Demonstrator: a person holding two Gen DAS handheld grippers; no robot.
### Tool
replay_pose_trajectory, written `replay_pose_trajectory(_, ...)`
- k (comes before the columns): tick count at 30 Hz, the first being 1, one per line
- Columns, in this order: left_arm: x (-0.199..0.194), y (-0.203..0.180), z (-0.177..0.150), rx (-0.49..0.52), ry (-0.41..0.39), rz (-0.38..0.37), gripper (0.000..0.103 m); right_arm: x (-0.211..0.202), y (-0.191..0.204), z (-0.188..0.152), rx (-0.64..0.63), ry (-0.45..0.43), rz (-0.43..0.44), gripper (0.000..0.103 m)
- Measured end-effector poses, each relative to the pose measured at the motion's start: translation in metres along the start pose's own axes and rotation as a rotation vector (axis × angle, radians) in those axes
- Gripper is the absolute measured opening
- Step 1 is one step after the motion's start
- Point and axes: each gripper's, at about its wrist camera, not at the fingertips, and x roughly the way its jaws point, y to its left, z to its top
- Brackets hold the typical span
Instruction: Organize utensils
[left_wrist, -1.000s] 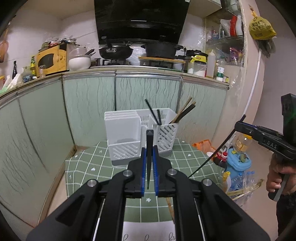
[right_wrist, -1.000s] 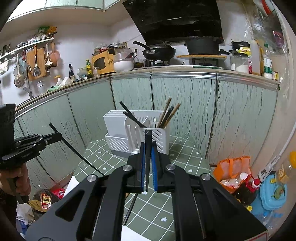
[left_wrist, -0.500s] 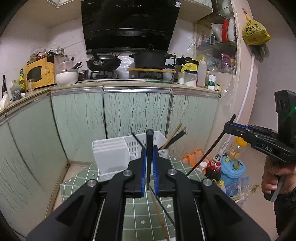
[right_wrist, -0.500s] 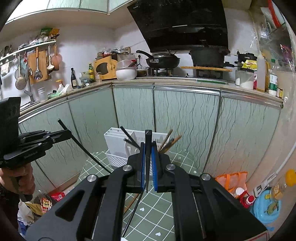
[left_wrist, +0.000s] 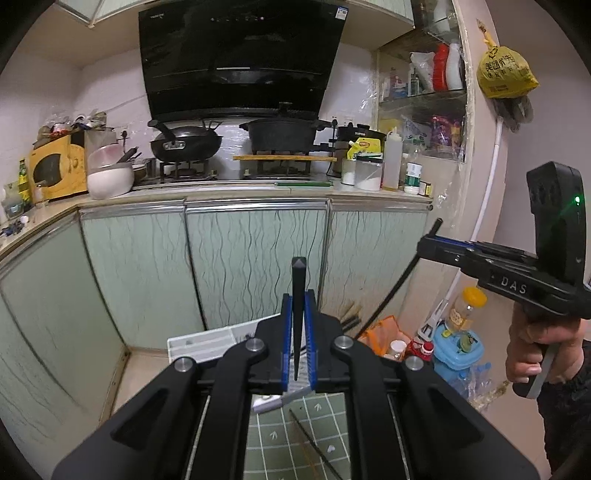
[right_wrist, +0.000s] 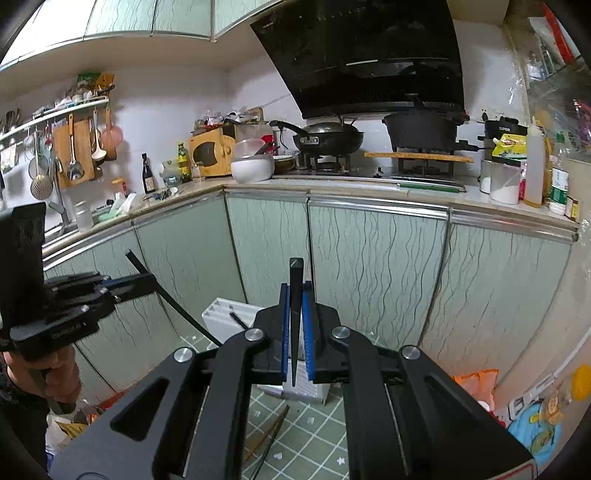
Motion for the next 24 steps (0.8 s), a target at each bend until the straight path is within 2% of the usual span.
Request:
replay_pose_trajectory(11,0.047,0.009,0.030,-0.006,-0.011,-0.004,0.008,0.040,-0.022,0.033,0.023,-0.016,0.024,0.006)
replay_pose_trajectory(20,0.090,0.029,0.017,-0.048,0.032,-0.007,0.008,0.093,-0.043,0.015,0.038,0.047,0.017,0.006)
replay_pose_trajectory(24,0.106,0.044,0.006,-0.112,0.059,-0.029,0.008,0.110,-0.056,0.004,0.076,0.071,0.016,0.006)
